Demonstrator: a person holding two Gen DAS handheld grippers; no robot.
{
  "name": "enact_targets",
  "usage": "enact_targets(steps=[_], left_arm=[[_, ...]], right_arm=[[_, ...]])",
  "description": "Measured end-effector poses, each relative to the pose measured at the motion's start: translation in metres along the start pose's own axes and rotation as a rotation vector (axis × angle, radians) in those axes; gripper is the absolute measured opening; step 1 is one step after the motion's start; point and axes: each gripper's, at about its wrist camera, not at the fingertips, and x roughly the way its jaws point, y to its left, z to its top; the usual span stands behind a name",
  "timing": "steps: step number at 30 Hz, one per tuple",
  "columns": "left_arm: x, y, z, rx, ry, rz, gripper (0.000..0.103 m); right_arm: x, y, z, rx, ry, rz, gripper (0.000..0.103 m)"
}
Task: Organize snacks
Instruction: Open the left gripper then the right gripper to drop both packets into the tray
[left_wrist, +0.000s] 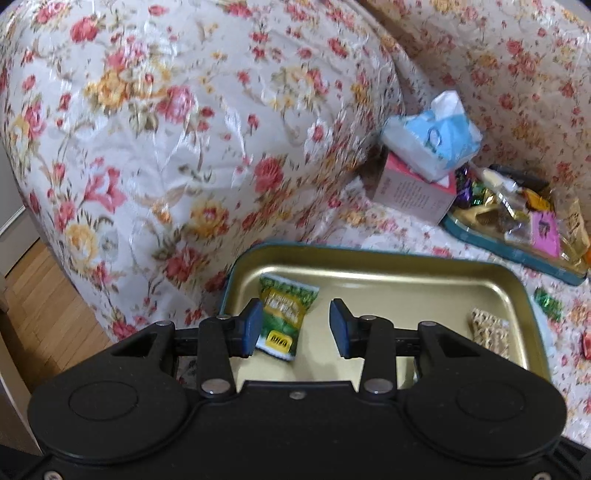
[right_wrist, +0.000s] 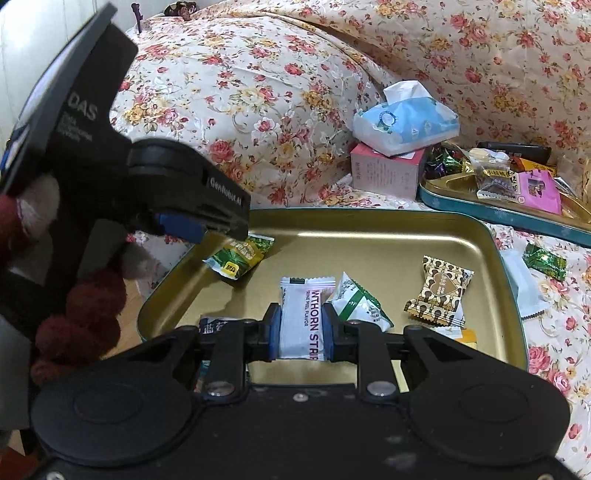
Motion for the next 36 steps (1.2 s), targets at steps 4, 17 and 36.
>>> enact_targets(steps=[4, 17, 36], left_arm=[[0.0, -0.006, 0.004, 0.056, -0.026, 0.01, 0.048], [-0.001, -0.008, -0.011, 0.063, -0.044, -0.007, 0.048], [-0.016, -0.048, -0.031, 0.227, -0.028, -0.151, 0.049]], right_arm=[[-0.002, -0.002, -0.001, 0.006, -0.001, -0.018, 0.025], [-0.006, 0.002, -0.004, -0.01, -0.02, -0.145, 0.026], [-0.046, -0.056, -0.01, 0.164, -0.086, -0.33, 0.026]])
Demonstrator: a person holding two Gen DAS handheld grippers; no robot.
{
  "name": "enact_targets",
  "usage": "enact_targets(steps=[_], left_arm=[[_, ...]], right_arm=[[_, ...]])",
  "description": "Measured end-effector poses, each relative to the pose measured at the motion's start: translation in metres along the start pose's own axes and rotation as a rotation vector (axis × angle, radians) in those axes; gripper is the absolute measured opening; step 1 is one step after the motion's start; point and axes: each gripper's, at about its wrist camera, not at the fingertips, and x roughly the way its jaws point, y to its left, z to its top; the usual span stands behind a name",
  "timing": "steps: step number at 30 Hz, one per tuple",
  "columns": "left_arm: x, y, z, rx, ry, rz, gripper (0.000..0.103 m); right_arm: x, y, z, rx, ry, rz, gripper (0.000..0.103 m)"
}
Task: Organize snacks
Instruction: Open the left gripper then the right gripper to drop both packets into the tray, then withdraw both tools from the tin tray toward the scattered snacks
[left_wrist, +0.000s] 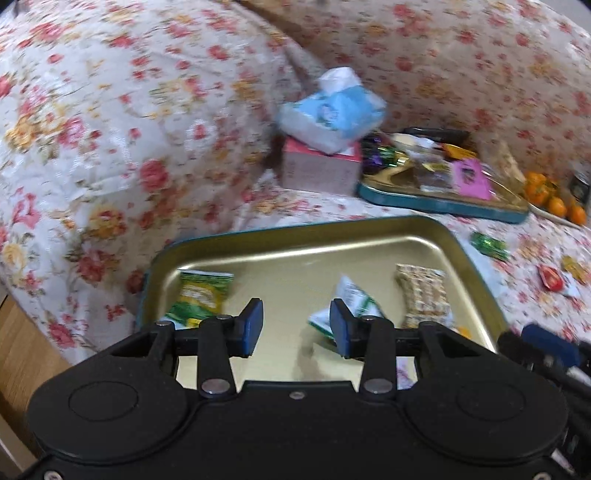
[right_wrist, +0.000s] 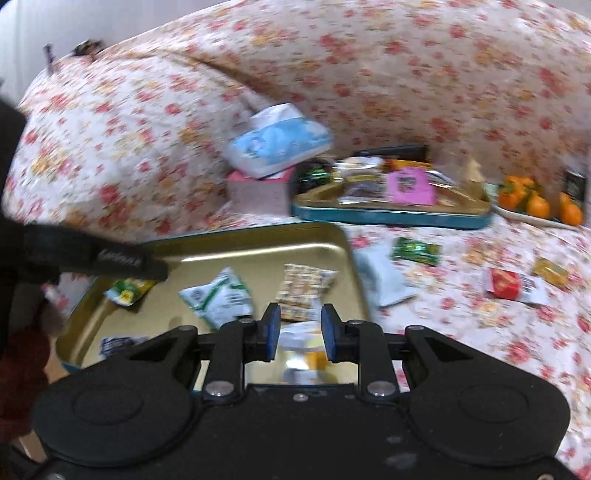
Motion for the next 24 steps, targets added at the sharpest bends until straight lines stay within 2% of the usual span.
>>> enact_targets(steps=[7, 11, 16, 20, 24], left_arm=[[-0.01, -0.023, -0.006, 0.062, -0.018, -0.049, 0.049], [-0.014, -0.035, -0.01, 0.089, -0.019, -0.074, 0.049], [-0.02, -0.05, -0.017, 0.11, -0.012, -0.129, 0.049], [-0.023, -0.069, -0.026, 0.135, -0.024, -0.137, 0.049], [-0.021, -0.089, -0.031, 0.112, 0.031, -0.159, 0.049]], right_arm=[[-0.014, -0.056, -0.004, 0.143, -0.002, -0.106, 0.026], [-0.023, -0.082, -0.012, 0.183, -0.007, -0.162, 0.026], [-0.033, -0.107, -0.025, 0.213, -0.002, -0.187, 0.026], [-0.038, -0.123, -0.034, 0.225, 0.011, -0.184, 0.026], [-0.045, -0.138, -0.04, 0.225, 0.006, -0.187, 0.026]])
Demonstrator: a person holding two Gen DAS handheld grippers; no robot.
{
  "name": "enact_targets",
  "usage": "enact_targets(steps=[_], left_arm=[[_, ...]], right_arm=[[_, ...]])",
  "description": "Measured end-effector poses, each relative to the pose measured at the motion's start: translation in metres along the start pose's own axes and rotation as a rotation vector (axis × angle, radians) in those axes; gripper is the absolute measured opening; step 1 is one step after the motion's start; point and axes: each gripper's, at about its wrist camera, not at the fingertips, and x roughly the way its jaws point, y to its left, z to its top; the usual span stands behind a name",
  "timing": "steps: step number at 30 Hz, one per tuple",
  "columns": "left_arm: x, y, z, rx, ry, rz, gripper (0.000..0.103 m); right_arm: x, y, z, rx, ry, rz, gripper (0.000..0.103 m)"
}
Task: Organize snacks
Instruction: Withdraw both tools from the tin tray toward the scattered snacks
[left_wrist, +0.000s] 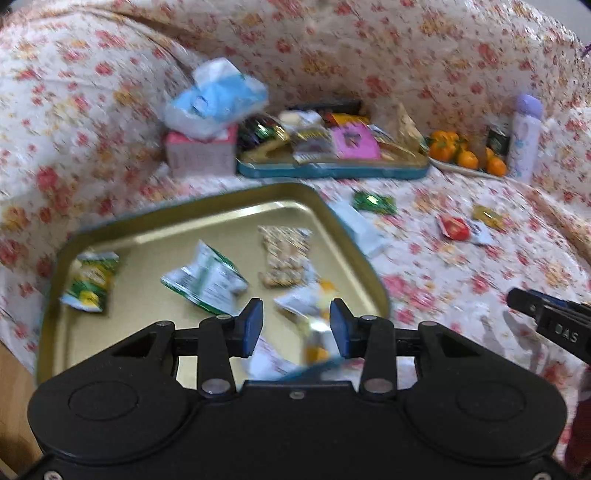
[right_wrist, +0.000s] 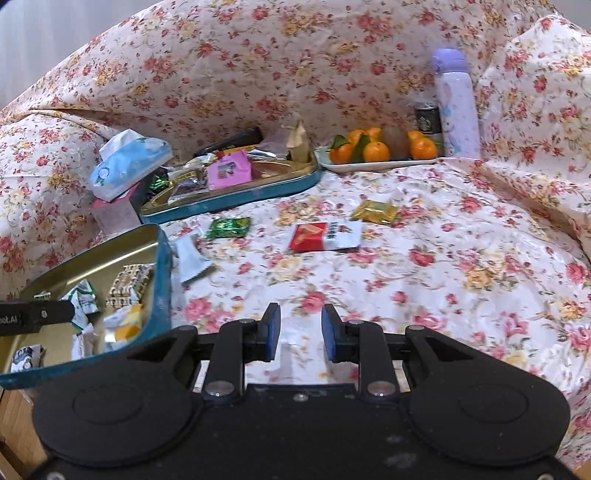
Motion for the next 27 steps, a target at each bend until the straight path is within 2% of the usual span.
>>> enact_targets(steps=[5, 10, 14, 20, 27], left_arm=[[0.003, -0.031, 0.004, 0.029, 0.004, 0.0, 0.049], [0.014, -0.052, 0.016, -0.01, -0.002, -0.003, 0.049], [0.028, -0.07, 0.022, -0.029, 0.021, -0.001, 0.049], [0.051, -0.093, 0.026, -0.017, 0.054, 0.02, 0.049], [0.075, -0.107, 0.025, -0.003, 0.113, 0.03, 0.049]], right_arm=[[-0.002, -0.026, -0.003, 0.033, -0.012, -0.004, 0.027], [0.006, -0.047, 0.003, 0.059, -0.027, 0.0, 0.027], [0.014, -0.055, 0.017, 0.033, -0.056, 0.022, 0.028], [0.039, -0.068, 0.046, 0.023, -0.083, 0.03, 0.028], [0.083, -0.078, 0.07, -0.072, -0.073, -0.008, 0.03]])
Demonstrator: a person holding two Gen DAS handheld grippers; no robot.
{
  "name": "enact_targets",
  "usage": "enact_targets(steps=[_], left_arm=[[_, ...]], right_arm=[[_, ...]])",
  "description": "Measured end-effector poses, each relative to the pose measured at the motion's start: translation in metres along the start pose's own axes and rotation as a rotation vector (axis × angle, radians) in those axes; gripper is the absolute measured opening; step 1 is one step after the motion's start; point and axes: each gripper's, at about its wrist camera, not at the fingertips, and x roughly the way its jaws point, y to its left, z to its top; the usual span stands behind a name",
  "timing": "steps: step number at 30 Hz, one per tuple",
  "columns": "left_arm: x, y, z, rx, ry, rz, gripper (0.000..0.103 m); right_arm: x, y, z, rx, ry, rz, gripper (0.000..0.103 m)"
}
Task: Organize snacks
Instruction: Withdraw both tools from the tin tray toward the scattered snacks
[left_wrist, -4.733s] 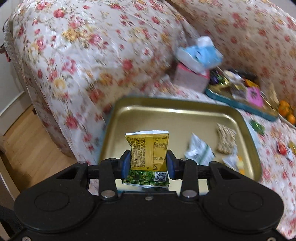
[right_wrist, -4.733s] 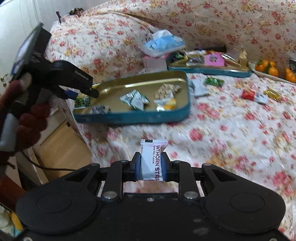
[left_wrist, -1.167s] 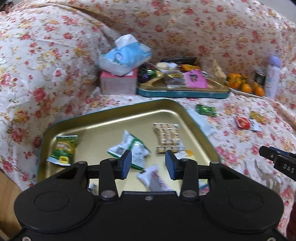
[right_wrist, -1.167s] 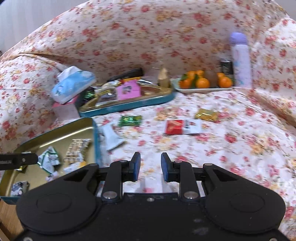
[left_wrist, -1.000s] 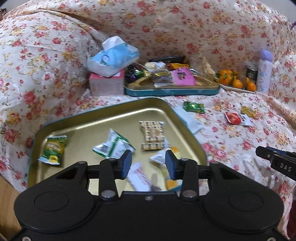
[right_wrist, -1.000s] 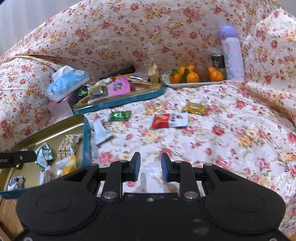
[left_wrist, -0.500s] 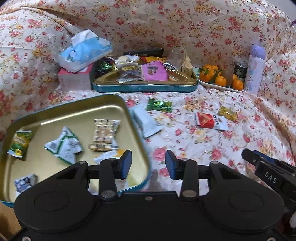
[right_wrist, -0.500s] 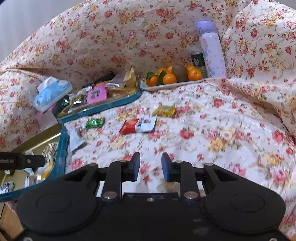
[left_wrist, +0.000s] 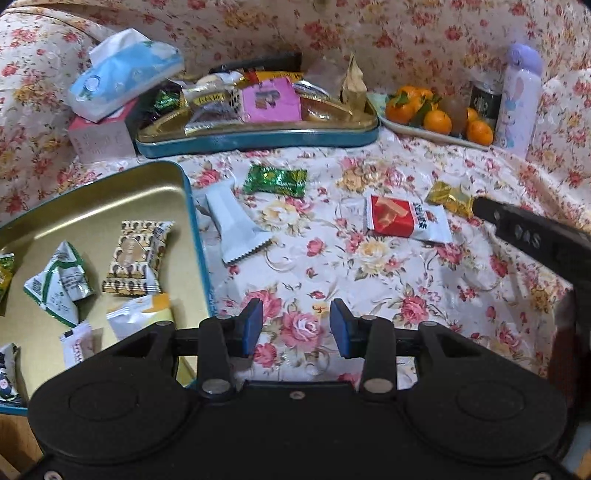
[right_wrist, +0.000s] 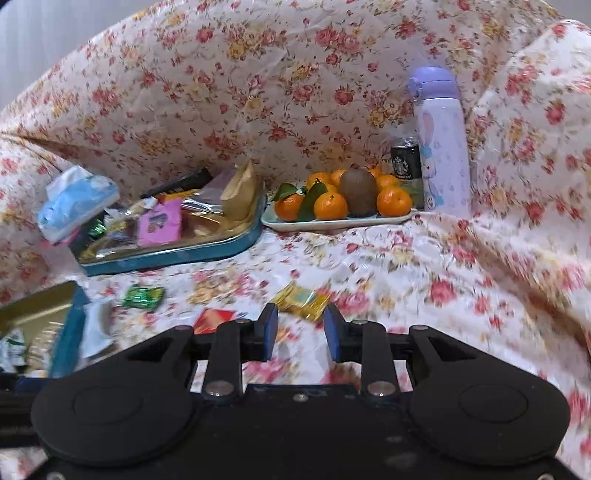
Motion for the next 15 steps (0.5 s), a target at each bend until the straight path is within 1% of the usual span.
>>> enact_targets(steps=[3, 6, 15], left_arm=[[0.005, 0.001, -0.001, -0.015, 0.02, -0.004, 0.049], [0.009, 0.003, -0.001, -0.031, 0.038, -0.006, 0.049], [0.008, -0.003, -0.006, 0.001, 0.017, 0.013, 0.05]], right_arm=[[0.014, -0.001, 0.002, -0.056, 0.009, -0.014, 0.031], [0.025, -0.002, 0.003, -0.093, 0.01, -0.009, 0.037], [0.04, 0.001, 0.006, -0.108, 0.012, 0.024, 0.037]])
